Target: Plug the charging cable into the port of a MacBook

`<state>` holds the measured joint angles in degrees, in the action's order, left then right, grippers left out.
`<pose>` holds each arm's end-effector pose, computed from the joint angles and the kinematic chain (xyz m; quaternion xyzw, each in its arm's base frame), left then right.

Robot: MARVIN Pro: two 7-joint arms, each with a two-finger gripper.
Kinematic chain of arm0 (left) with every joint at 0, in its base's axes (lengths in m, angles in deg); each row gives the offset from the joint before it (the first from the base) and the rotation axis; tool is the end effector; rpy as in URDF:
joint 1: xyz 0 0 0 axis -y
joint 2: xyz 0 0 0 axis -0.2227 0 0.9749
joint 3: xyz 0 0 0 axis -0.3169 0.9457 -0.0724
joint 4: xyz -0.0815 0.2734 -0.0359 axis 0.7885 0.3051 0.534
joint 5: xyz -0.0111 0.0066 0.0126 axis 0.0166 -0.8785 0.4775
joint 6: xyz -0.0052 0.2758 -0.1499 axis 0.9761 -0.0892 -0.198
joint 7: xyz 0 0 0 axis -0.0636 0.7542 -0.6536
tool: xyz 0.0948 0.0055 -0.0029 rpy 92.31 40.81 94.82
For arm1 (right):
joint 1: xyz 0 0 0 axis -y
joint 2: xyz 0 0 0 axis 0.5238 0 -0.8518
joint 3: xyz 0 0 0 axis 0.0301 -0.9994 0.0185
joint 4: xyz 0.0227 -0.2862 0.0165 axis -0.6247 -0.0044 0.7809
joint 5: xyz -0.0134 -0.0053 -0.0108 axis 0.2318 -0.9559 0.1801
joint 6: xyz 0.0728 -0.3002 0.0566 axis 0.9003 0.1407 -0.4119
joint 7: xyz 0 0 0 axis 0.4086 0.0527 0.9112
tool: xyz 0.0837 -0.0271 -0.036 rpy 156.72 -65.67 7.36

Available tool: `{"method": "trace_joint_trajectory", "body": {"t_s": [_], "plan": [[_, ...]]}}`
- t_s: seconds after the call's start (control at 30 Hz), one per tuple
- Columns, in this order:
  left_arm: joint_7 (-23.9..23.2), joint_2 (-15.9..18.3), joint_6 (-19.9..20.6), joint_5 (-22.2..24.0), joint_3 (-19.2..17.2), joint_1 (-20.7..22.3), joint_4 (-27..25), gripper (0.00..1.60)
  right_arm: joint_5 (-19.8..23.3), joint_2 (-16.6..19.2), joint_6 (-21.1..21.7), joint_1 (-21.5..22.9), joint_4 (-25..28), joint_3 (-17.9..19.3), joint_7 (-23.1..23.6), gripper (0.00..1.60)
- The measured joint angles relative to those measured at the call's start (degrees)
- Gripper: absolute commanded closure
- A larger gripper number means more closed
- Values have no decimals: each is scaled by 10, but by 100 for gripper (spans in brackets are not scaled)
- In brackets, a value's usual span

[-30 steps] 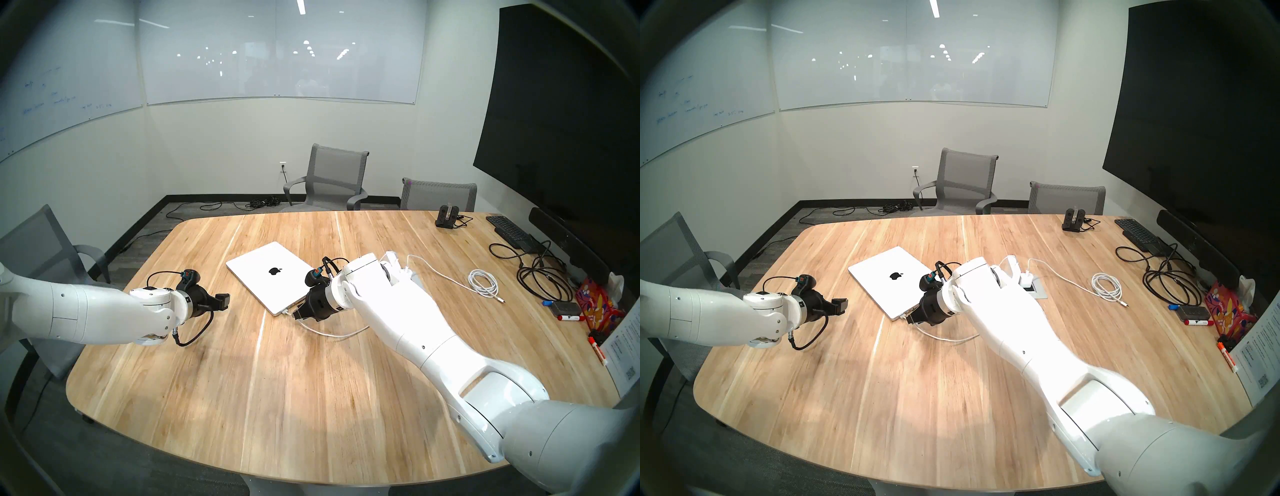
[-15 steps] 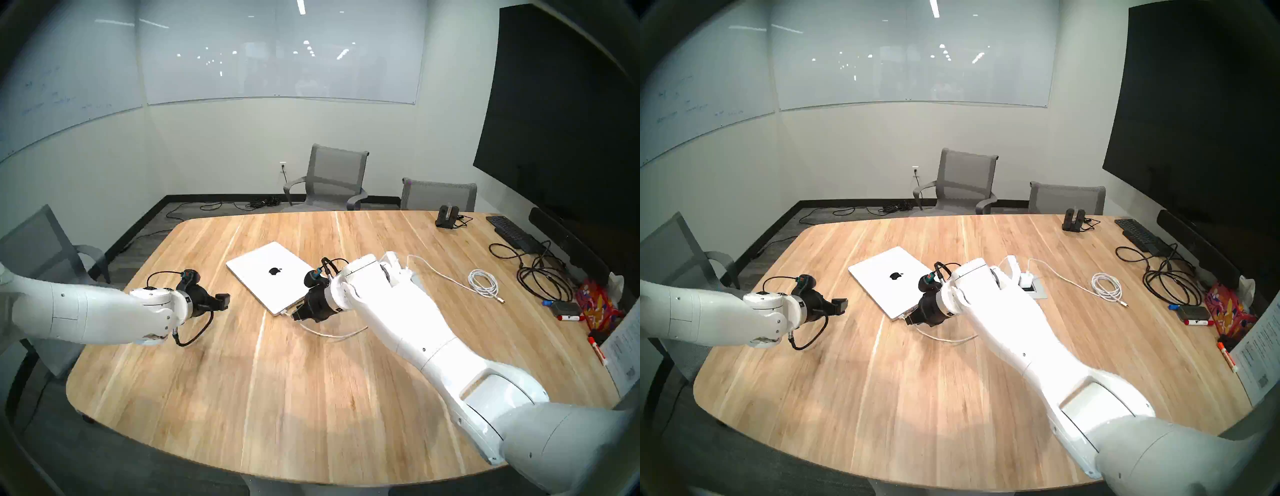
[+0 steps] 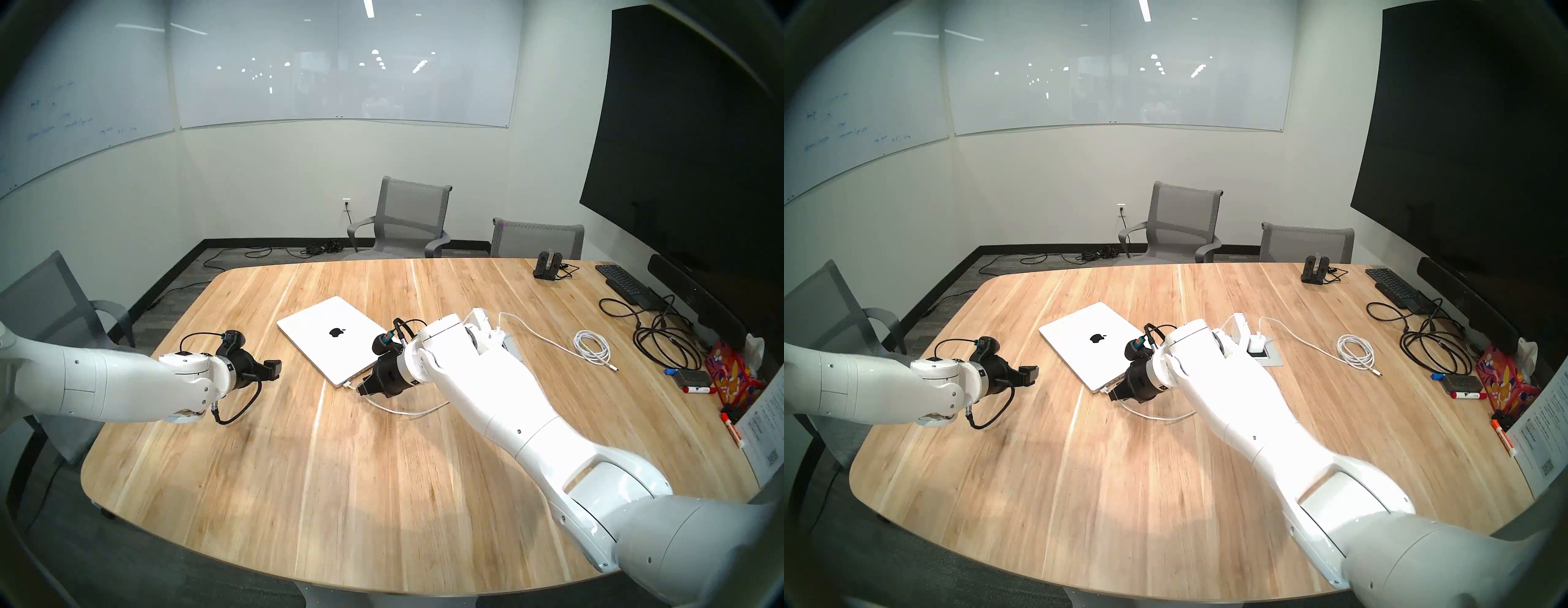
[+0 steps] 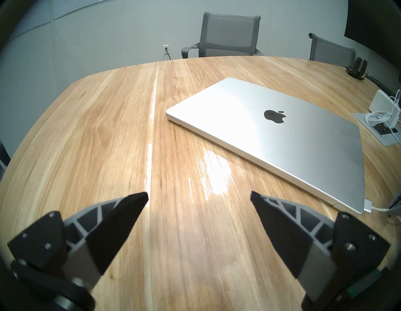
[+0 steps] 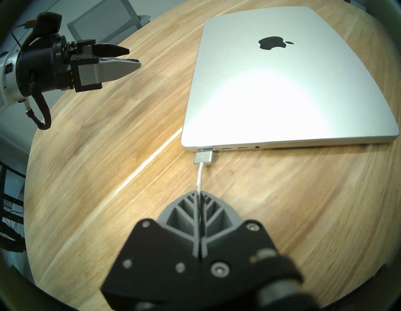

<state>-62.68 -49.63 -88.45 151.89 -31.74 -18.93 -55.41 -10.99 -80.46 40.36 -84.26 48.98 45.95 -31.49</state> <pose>0.4475 0.1451 -0.2959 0.8798 -0.0524 0.4717 0.0272 0.4891 0.1774 -0.2930 -0.8616 -0.3470 -0.2571 0.2668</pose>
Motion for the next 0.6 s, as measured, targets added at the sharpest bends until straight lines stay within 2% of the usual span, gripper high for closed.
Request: {"method": "trace_joint_trajectory", "body": {"t_s": [0.6], "plan": [[0,0,0,0,0,0,0,0,0,0,-7,0,-3,4,-2,160]]}}
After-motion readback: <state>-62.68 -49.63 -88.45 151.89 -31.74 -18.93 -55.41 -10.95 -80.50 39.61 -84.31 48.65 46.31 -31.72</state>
